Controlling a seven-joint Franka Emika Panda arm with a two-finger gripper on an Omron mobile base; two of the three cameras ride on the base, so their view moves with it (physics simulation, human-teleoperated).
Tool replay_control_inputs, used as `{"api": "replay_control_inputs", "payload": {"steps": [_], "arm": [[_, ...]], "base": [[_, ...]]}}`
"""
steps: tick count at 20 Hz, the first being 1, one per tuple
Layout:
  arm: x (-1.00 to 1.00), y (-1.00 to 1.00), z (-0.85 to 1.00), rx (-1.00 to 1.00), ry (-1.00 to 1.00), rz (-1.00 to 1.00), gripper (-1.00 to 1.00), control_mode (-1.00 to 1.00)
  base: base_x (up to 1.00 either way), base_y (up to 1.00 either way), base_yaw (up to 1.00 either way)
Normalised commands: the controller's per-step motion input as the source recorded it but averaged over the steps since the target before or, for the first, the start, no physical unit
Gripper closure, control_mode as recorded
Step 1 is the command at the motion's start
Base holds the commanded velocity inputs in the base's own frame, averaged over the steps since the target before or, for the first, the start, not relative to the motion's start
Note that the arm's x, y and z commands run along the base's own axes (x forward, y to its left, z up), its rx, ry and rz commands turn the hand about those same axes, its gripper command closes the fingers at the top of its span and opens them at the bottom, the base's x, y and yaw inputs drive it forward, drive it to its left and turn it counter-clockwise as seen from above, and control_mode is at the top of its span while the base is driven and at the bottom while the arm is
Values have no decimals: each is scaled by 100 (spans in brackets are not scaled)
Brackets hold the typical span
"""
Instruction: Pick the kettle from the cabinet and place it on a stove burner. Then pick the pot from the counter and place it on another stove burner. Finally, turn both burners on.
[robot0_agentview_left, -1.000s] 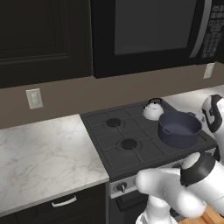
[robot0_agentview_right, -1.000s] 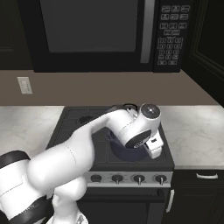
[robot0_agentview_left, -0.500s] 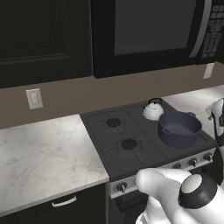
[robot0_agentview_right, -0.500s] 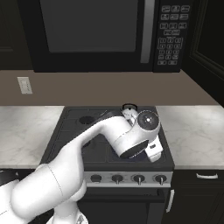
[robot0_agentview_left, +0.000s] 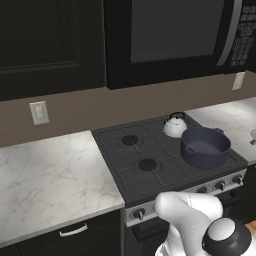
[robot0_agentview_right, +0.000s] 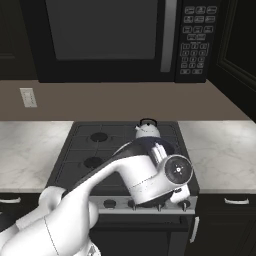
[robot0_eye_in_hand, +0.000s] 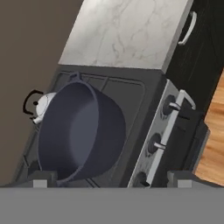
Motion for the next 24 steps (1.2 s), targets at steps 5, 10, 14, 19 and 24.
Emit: {"api": "replay_control_inputs", "payload": {"steps": [5, 10, 14, 19, 24], "arm": [[-32, 0, 4, 19, -1, -10, -100, -100], [-37, 2, 5, 18, -1, -11, -100, -100], [-48, 5, 5, 16, -5, -12, -100, -100], [-42, 11, 0, 16, -1, -13, -100, -100], [-26, 23, 0, 17, 0, -13, -100, -100]], "base": [[0, 0, 0], [0, 0, 0], [0, 0, 0], [0, 0, 0], [0, 0, 0]]}}
